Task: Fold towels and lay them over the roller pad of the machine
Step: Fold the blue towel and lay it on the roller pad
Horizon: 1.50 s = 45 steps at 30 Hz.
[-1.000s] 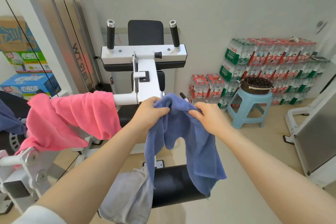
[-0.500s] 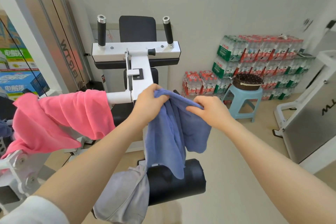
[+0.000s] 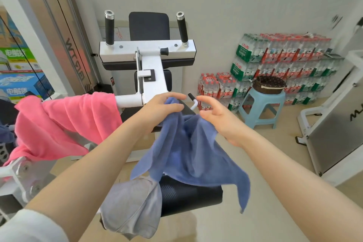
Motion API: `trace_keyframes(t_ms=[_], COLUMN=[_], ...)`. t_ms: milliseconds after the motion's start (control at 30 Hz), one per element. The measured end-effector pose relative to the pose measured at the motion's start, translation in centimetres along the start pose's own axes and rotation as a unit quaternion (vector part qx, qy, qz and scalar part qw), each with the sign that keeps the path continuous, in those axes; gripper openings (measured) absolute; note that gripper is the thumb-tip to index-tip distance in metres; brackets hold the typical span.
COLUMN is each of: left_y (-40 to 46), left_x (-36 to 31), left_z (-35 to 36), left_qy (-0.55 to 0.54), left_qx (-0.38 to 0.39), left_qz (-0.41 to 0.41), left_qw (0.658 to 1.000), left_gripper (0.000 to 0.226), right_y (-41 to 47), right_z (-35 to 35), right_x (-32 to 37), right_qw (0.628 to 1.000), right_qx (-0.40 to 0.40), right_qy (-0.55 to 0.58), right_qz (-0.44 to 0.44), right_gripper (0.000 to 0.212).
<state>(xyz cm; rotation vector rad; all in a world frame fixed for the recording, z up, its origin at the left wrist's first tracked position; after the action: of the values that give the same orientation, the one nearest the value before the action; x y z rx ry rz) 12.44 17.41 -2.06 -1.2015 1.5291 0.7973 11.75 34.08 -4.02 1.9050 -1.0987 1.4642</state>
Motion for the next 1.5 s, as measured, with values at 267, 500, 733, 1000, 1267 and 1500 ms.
trace_keyframes(t_ms=[267,500,733,1000,1267,1500], left_y=[-2.6,-2.1,-1.1,-1.5,-2.4,-2.4], left_x=[-3.4,-1.6,2.9,1.8,0.7,0.6], left_z=[3.2,2.6,1.8,3.9,5.7,7.1], left_qy=[0.12,0.024,-0.199,-0.093,-0.096,-0.162], left_qx=[0.251,0.149,-0.02,-0.036,-0.062,0.009], left_qz=[0.079,0.069,0.008,0.03,0.104,0.081], left_qw=[0.957,0.986,0.98,0.995,0.988,0.983], left_gripper=[0.059,0.033,0.036,0.008,0.015,0.032], right_y=[-0.1,-1.2,-2.7,-3.6,-3.6,-3.7], right_z=[1.8,-0.2,0.4,3.0,0.9,-0.3], right_x=[1.2,-0.3,-0.3,3.6,2.4,1.7], right_qw=[0.973,0.985,0.985,0.997,0.985,0.971], right_qx=[0.124,0.017,-0.032,0.028,-0.132,-0.184], right_qy=[0.196,0.166,0.163,0.062,-0.099,-0.152], right_qz=[-0.008,0.033,0.056,-0.041,-0.043,-0.014], right_gripper=[0.028,0.02,0.019,0.029,0.016,0.039])
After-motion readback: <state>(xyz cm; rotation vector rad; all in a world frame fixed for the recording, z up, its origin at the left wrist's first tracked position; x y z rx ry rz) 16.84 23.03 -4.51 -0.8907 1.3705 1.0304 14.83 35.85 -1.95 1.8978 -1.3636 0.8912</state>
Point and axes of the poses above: each hand's wrist, its own y-axis towards the middle knuckle, its own z-axis out of the palm, x = y × z, the point moved 5 cm from there along y, towards the middle knuckle, and after that the axes turned 12 degrees about x, right-handed, at the moved point
